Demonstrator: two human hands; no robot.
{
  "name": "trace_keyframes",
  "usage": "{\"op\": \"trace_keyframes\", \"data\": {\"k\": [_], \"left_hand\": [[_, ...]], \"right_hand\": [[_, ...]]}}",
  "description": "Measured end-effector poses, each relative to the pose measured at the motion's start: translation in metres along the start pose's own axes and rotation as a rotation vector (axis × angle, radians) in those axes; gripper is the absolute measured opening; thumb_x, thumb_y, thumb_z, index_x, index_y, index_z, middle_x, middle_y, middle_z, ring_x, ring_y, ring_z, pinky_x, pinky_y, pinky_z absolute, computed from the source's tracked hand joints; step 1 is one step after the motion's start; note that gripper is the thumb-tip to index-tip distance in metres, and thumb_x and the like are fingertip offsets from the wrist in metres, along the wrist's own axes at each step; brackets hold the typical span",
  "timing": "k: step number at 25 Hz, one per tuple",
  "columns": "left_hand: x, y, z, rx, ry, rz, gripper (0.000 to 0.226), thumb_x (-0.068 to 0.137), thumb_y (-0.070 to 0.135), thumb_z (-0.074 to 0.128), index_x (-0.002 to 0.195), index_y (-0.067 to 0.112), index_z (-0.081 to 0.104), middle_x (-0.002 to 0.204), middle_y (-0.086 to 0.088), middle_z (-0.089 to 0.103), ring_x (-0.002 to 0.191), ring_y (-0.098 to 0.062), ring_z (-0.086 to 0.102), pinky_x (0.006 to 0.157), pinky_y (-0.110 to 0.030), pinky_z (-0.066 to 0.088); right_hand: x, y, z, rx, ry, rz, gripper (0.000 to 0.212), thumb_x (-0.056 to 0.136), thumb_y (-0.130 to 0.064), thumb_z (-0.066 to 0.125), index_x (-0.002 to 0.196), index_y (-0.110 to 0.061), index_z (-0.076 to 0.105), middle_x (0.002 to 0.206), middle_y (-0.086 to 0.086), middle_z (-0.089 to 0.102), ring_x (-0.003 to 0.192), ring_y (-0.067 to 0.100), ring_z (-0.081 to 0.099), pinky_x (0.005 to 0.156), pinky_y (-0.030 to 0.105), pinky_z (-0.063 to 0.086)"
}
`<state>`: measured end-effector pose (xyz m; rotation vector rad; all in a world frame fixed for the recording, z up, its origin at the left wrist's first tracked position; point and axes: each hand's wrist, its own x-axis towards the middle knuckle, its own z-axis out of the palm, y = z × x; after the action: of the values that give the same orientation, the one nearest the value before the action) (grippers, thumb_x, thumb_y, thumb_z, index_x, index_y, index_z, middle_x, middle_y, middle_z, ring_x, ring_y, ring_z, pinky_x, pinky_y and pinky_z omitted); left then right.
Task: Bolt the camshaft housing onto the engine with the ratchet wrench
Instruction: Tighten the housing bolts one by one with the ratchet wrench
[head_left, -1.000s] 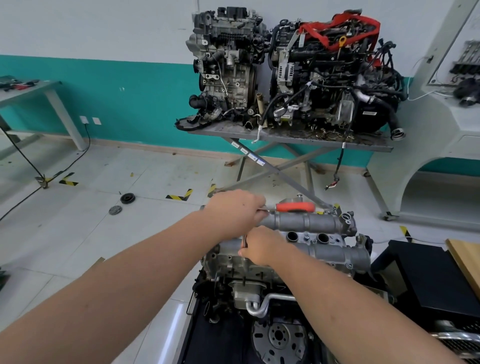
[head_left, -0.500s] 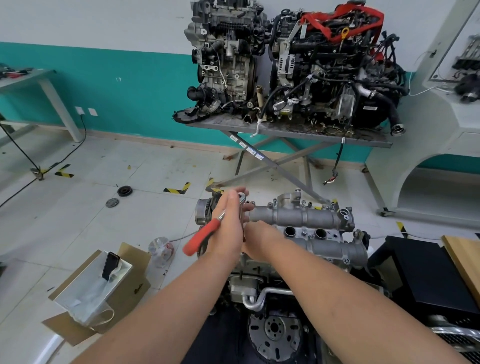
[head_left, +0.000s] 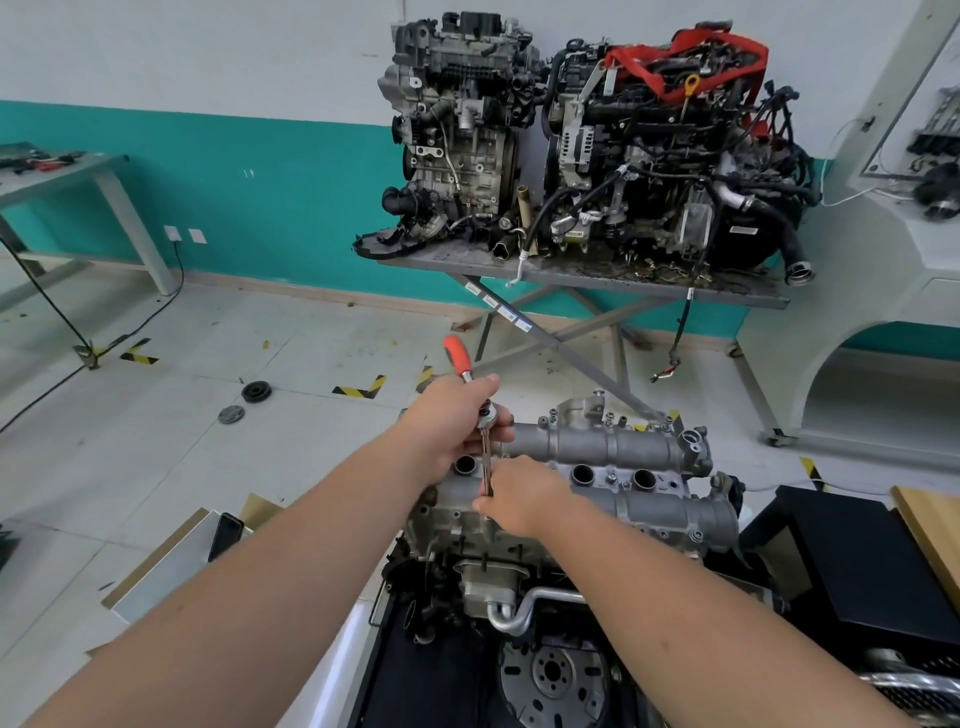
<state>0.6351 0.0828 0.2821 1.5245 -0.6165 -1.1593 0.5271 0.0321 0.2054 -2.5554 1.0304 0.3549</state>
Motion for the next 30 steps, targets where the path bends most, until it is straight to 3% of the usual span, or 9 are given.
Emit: {"op": "trace_keyframes", "data": {"k": [6,13,17,19,21,23,25,27,30], "left_hand": [[-0.010,0.027,0.004,0.872,-0.038,0.288,0.037,0.102,0.043,0.046,0.084,0.015,0.063,0.072,0.004,0.070,0.041,0.003,0.052,0.044,-0.017,0.039],[-0.013,0.010,0.007,1.611,0.008,0.807,0.030,0.097,0.051,0.042,0.086,0.025,0.053,0.085,0.007,0.054,0.072,-0.012,0.049,0.065,-0.027,0.026],[-0.007,-0.032,-0.002,1.240,0.317,1.196,0.041,0.087,0.053,0.055,0.077,0.015,0.065,0.098,0.000,0.062,0.087,-0.019,0.057,0.075,-0.032,0.037],[-0.007,-0.050,-0.002,0.852,0.250,1.067,0.044,0.092,0.055,0.048,0.098,0.016,0.067,0.118,0.000,0.059,0.107,-0.018,0.057,0.086,-0.036,0.047],[-0.010,-0.064,0.007,0.450,0.181,0.878,0.038,0.096,0.056,0.039,0.118,0.033,0.060,0.127,0.008,0.057,0.115,-0.009,0.058,0.096,-0.031,0.049],[-0.010,-0.064,0.024,0.030,0.196,0.595,0.038,0.094,0.063,0.033,0.111,0.047,0.062,0.118,0.009,0.067,0.095,-0.011,0.069,0.085,-0.031,0.055],[-0.007,-0.054,0.031,-0.354,0.172,0.266,0.050,0.093,0.066,0.035,0.094,0.033,0.073,0.099,-0.003,0.075,0.073,-0.018,0.069,0.075,-0.036,0.050],[-0.001,-0.044,0.025,-0.488,0.134,0.131,0.050,0.099,0.057,0.040,0.087,0.018,0.071,0.080,-0.008,0.073,0.062,-0.021,0.065,0.070,-0.037,0.047],[0.003,-0.027,0.009,-0.327,0.096,0.074,0.030,0.100,0.041,0.048,0.094,0.014,0.059,0.067,-0.006,0.066,0.060,-0.025,0.066,0.072,-0.042,0.052]], "right_hand": [[-0.001,0.003,0.003,0.049,0.046,-0.008,0.028,0.096,-0.040,0.058,0.076,-0.022,0.050,0.074,-0.006,0.053,0.078,0.020,0.058,0.069,0.034,0.044],[0.001,0.005,0.004,-0.041,0.070,-0.031,0.023,0.097,-0.038,0.058,0.093,-0.016,0.057,0.091,-0.002,0.061,0.088,0.021,0.060,0.079,0.037,0.050],[-0.002,0.004,0.005,-0.012,0.131,-0.157,0.038,0.103,-0.033,0.046,0.131,-0.010,0.055,0.135,0.015,0.058,0.109,0.024,0.061,0.096,0.037,0.050],[0.003,0.002,0.003,0.117,0.128,-0.105,0.038,0.104,-0.025,0.041,0.137,-0.009,0.051,0.140,0.019,0.054,0.115,0.030,0.060,0.099,0.042,0.050],[0.003,0.000,0.004,0.081,0.073,0.027,0.030,0.099,-0.026,0.046,0.120,-0.010,0.061,0.109,0.015,0.065,0.102,0.035,0.063,0.079,0.041,0.050],[0.003,-0.001,0.001,-0.003,0.061,0.048,0.026,0.095,-0.029,0.051,0.109,-0.011,0.064,0.101,0.012,0.066,0.095,0.034,0.064,0.071,0.037,0.045],[0.002,-0.003,-0.001,0.014,0.003,0.040,0.023,0.095,-0.028,0.051,0.105,-0.012,0.064,0.104,0.012,0.068,0.098,0.034,0.064,0.072,0.036,0.046],[0.002,-0.002,-0.002,0.016,-0.014,0.011,0.015,0.095,-0.029,0.050,0.097,-0.018,0.061,0.102,0.007,0.068,0.097,0.031,0.065,0.076,0.037,0.050],[-0.002,-0.001,-0.005,0.050,-0.002,-0.003,0.020,0.097,-0.034,0.055,0.083,-0.020,0.049,0.086,0.000,0.059,0.090,0.026,0.061,0.073,0.035,0.047]]}}
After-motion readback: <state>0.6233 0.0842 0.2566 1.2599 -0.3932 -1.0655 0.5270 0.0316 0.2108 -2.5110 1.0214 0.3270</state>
